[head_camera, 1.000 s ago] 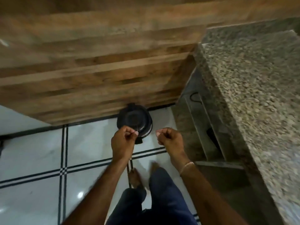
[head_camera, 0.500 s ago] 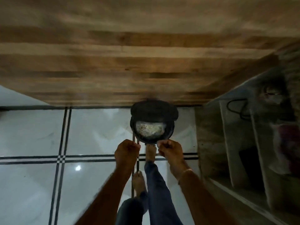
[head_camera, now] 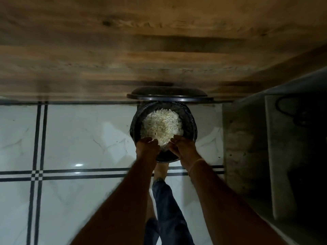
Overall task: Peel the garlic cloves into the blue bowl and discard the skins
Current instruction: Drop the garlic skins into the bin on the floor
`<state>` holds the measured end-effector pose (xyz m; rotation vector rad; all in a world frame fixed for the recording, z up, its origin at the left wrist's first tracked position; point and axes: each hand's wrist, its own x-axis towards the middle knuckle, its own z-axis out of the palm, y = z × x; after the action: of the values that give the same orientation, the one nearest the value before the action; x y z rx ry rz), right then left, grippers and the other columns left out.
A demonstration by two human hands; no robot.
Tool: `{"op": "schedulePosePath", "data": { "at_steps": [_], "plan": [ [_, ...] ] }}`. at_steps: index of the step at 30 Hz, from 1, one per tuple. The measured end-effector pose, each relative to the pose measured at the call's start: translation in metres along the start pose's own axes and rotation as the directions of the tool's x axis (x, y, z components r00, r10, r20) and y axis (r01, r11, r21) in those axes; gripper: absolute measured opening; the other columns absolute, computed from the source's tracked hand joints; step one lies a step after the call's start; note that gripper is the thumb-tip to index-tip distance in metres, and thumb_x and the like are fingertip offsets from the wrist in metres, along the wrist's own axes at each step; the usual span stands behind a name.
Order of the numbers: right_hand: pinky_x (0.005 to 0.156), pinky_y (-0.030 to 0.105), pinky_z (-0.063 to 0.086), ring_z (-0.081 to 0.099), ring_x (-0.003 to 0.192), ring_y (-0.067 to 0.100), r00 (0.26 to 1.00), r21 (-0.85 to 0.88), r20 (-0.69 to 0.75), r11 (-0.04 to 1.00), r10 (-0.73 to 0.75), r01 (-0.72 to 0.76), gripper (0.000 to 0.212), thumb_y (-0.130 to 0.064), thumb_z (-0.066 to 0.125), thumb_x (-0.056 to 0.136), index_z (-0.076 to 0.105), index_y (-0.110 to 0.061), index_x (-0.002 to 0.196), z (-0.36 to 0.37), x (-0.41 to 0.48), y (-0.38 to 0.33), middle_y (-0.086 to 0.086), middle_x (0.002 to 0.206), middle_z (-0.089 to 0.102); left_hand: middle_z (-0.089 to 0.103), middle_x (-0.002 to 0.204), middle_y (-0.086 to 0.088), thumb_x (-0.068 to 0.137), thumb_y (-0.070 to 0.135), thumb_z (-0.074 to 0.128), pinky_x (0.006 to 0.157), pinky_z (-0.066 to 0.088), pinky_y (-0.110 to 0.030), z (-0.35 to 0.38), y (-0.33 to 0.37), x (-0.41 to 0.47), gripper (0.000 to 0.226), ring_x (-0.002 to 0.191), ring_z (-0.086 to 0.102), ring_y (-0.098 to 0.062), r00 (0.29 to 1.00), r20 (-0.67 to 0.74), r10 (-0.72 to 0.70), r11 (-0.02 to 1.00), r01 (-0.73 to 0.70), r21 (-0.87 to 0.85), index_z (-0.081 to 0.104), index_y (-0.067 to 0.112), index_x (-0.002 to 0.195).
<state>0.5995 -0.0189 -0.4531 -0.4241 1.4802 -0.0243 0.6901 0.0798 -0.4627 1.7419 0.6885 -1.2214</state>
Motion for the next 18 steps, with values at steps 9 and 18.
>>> {"op": "schedulePosePath", "data": {
  "at_steps": [9,18],
  "plan": [
    [0.1,0.042,0.052,0.057,0.126,0.028,0.989,-0.018,0.145,1.0,0.0,0.003,0.058,-0.055,0.052,0.104,0.051,-0.02,0.15,0.036,-0.061,-0.006,0.011,0.151,0.053,0.055,0.148,-0.015,0.106,0.049,0.049,0.112,0.046,-0.048,0.031,0.012,-0.061,0.052,0.133,0.055,-0.037,0.991,0.134,-0.006,0.971,-0.026,0.237,0.049,0.022,0.151],
    [0.071,0.005,0.048,0.06,0.103,0.001,0.935,-0.269,0.108,0.896,-0.337,0.354,0.043,-0.045,0.044,0.109,0.059,-0.02,0.141,-0.055,-0.218,-0.023,0.0,0.13,0.065,0.042,0.162,-0.011,0.102,0.05,0.058,0.12,0.037,-0.046,-0.002,0.05,-0.219,0.062,0.147,0.042,-0.034,0.934,0.182,0.308,0.754,-0.356,0.552,0.043,0.026,0.157]
  ]
}}
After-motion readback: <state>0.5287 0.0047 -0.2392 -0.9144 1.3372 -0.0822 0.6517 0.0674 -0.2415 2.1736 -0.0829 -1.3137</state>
